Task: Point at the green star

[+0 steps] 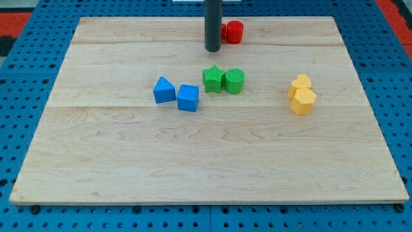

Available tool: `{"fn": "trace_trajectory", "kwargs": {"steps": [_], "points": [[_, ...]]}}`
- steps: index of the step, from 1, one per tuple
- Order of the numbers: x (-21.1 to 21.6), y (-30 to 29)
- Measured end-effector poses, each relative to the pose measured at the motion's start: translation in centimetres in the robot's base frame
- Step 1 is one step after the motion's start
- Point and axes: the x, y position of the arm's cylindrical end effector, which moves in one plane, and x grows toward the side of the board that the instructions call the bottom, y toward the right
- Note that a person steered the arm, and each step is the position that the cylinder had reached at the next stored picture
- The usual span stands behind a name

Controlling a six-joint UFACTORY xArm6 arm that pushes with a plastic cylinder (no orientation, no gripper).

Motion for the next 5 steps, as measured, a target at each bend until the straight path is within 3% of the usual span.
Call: {"fn": "trace_trajectory", "kwargs": {"steps": [2,5], "points": [[0.6,0.0],[4.9,3.2]]}}
